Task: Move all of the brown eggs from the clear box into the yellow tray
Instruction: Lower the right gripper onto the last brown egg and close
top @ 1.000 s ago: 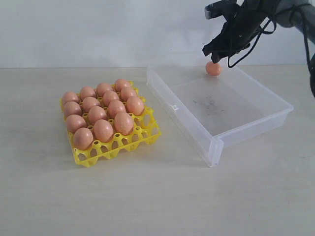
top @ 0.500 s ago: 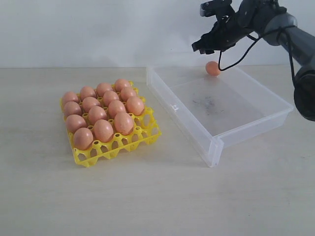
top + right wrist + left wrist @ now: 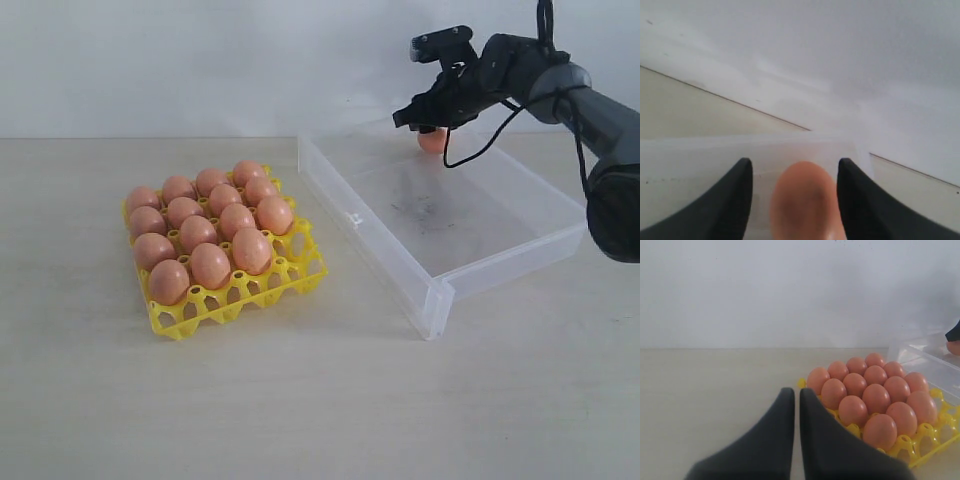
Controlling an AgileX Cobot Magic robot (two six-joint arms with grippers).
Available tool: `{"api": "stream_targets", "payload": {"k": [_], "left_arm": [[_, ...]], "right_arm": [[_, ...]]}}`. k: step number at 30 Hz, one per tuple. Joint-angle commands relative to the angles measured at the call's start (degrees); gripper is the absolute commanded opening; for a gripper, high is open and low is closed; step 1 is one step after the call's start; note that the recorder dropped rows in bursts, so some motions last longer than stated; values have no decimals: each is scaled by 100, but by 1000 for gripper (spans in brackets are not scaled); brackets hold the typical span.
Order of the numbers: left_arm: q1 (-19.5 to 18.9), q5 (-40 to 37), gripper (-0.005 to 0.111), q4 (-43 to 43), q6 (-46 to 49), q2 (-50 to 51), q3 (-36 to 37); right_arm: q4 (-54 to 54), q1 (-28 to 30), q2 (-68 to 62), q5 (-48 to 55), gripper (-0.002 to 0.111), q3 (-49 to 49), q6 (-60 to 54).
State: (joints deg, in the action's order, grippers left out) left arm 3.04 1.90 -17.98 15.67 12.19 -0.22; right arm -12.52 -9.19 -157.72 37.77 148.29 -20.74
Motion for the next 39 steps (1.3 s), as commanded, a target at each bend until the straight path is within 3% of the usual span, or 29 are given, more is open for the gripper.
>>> {"api": "stream_targets", "payload": {"k": [1, 16, 19, 23, 26, 34, 39], "left_arm": [[29, 67, 4, -30, 30, 18, 22], [29, 67, 4, -30, 30, 18, 22], [29, 67, 4, -30, 30, 18, 22], [29, 67, 4, -30, 30, 18, 22], [29, 67, 4, -30, 30, 18, 22], [29, 67, 4, -30, 30, 18, 22], [29, 67, 4, -30, 30, 18, 22]], "right_arm": [[31, 168, -35, -88, 47, 32, 87], [2, 199, -59, 1228, 42, 43, 74], [84, 199, -59, 1363, 30, 43, 74], [-22, 199, -27, 1135, 3, 43, 74], [-239, 188, -1, 997, 0, 43, 51], [-2259, 188, 34, 238, 0, 43, 52], [-3568, 113, 129, 194, 0, 30, -863]]}}
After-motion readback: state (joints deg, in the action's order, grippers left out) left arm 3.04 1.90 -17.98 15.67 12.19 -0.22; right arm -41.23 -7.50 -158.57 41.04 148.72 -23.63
